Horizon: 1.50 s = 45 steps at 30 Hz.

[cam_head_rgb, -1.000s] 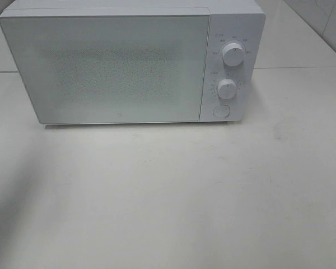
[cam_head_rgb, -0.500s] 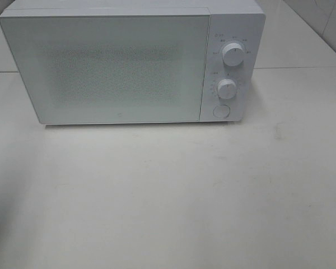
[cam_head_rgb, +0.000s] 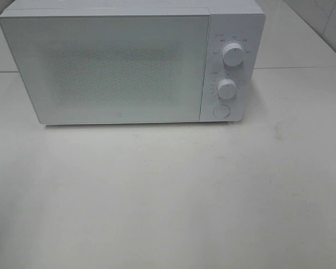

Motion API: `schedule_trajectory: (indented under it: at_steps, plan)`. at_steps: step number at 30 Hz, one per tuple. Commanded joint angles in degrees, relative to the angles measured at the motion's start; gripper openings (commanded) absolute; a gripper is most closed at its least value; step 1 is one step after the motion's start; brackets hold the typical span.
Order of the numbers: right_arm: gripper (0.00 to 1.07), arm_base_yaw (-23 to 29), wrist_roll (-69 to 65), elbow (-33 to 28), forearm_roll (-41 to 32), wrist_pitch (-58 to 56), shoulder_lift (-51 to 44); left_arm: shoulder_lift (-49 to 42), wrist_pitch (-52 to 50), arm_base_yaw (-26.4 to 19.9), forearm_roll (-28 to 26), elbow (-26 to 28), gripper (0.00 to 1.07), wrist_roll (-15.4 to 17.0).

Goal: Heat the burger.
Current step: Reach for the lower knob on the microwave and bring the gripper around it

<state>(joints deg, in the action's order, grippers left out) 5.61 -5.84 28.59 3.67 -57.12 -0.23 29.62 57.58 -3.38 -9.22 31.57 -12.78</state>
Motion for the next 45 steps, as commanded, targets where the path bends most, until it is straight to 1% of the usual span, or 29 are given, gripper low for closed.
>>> schedule_trajectory:
  at_steps: [1, 2, 3, 4, 5, 7, 8, 10, 11, 13, 14, 16, 19, 21, 45]
  plan:
    - [0.76, -0.4, -0.4, -0.1, 0.2, -0.1, -1.7, -4.4, -1.7, -0.1, 0.2, -0.3, 0.98, 0.3]
    - [0.76, -0.4, -0.4, -0.1, 0.2, -0.1, -1.7, -5.7, -1.7, -0.1, 0.3, -0.3, 0.98, 0.3]
    - [0.76, -0.4, -0.4, -0.1, 0.2, -0.1, -1.7, -9.0, -1.6, -0.1, 0.6, -0.3, 0.98, 0.3]
    - [0.76, -0.4, -0.4, -0.1, 0.2, -0.1, -1.7, -9.0, -1.6, -0.1, 0.6, -0.3, 0.98, 0.3]
    - [0.76, -0.4, -0.4, -0.1, 0.2, -0.1, -1.7, -11.7, -0.6, -0.1, 0.7, -0.3, 0.98, 0.3]
    - [0.76, -0.4, -0.4, -0.1, 0.2, -0.1, -1.7, -13.1, 0.3, -0.1, 1.0, -0.3, 0.98, 0.3]
    - [0.76, -0.4, -0.4, -0.1, 0.2, -0.1, -1.7, -15.5, 2.5, -0.1, 1.0, -0.9, 0.98, 0.3]
    - [0.76, -0.4, -0.4, -0.1, 0.2, -0.1, -1.7, -16.8, 3.6, -0.1, 0.9, -1.5, 0.98, 0.3]
    - [0.76, -0.4, -0.4, -0.1, 0.2, -0.1, -1.7, -16.8, 3.6, -0.1, 0.9, -1.5, 0.98, 0.3]
    - [0.76, -0.4, -0.4, -0.1, 0.2, -0.1, -1.7, -21.8, 4.0, -0.1, 0.5, -1.8, 0.98, 0.3]
    - [0.76, -0.4, -0.4, -0.1, 0.2, -0.1, -1.7, -21.8, 4.0, -0.1, 0.5, -1.8, 0.98, 0.3]
    - [0.76, -0.4, -0.4, -0.1, 0.2, -0.1, -1.7, -25.2, 4.0, -0.1, 0.5, -1.8, 0.98, 0.3]
    - [0.76, -0.4, -0.4, -0.1, 0.2, -0.1, -1.7, -27.4, 4.0, -0.1, 0.2, -1.8, 0.98, 0.3]
    - [0.76, -0.4, -0.4, -0.1, 0.2, -0.1, -1.7, -31.1, 4.0, -0.1, -0.3, -1.8, 0.98, 0.3]
    - [0.76, -0.4, -0.4, -0.1, 0.2, -0.1, -1.5, -30.8, 4.0, -0.1, -0.7, -1.9, 0.98, 0.3]
